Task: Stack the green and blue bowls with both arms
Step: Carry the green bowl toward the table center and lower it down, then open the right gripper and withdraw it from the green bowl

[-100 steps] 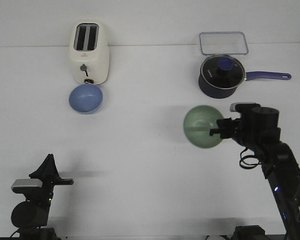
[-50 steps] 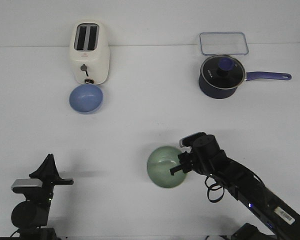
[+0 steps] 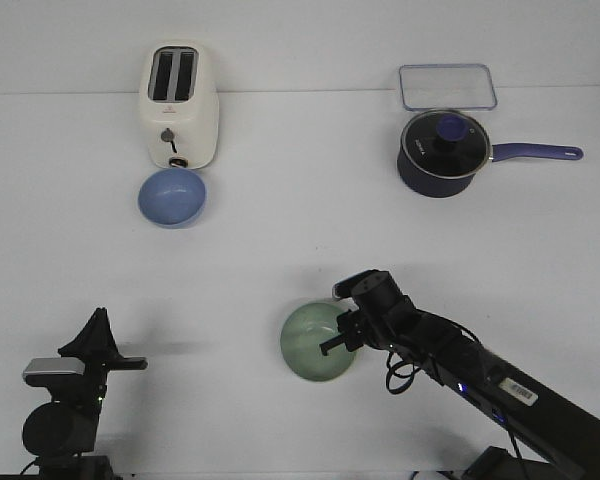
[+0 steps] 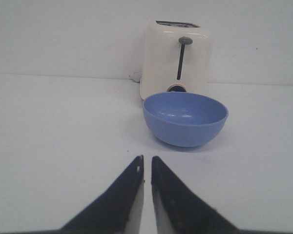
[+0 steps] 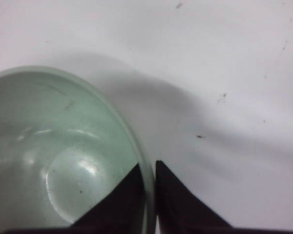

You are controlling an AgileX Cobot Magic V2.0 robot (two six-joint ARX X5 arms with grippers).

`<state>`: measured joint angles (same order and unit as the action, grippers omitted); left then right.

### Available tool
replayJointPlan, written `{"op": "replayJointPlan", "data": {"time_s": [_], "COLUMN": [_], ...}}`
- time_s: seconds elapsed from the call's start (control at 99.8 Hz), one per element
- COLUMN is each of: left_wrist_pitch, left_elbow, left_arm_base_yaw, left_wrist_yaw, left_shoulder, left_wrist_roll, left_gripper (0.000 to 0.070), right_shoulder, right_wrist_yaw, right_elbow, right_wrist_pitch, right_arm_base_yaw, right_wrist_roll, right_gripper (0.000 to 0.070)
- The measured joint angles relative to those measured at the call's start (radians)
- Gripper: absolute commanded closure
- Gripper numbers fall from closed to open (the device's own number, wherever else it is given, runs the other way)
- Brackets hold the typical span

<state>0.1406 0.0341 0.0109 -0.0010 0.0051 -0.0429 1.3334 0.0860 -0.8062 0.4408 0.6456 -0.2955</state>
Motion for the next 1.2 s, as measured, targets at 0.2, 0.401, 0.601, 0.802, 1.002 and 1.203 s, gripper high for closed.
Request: {"op": "replayJointPlan", "data": {"time_s": [0.2,0.401,0.601,0.802,1.002,1.203], "left_wrist_pitch": [0.000,0.000,0.006,0.006,0.008,0.002], "left_elbow": [0.000,0.000,0.000,0.000,0.000,0.002], "left_arm_base_yaw": [0.000,0.000,0.000,0.000,0.000,0.000], "left_wrist_yaw": [0.000,0.000,0.000,0.000,0.000,0.000], "left_shoulder": [0.000,0.000,0.000,0.000,0.000,0.000], "left_wrist_roll": [0.000,0.000,-0.002,-0.122,-0.325,-0.478], "left_gripper": [0.0685,0.0685,0.0685,0.0686,0.0689,0.0686], "right_shoulder": [-0.078,-0.296,-0.513,-0.772,-0.893,-0.911], "right_wrist_yaw": [0.017,-0.032,-0.127,-0.165,-0.168,-0.170], "right_elbow": [0.000,0.000,0.030,0.239,0.367,0.372], "right_wrist_pitch": [-0.001,-0.026,-0.048,-0.176,-0.168,-0.169], "right_arm_base_yaw": [-0.014,-0.087,-0.211,-0.270,-0.296,-0.303], "right_wrist_roll": [0.003,0.017,0.061,0.075,0.080,0.082], "right_gripper": [0.0403,0.0403,0.0407,0.0426,0.0426,0.0426]}}
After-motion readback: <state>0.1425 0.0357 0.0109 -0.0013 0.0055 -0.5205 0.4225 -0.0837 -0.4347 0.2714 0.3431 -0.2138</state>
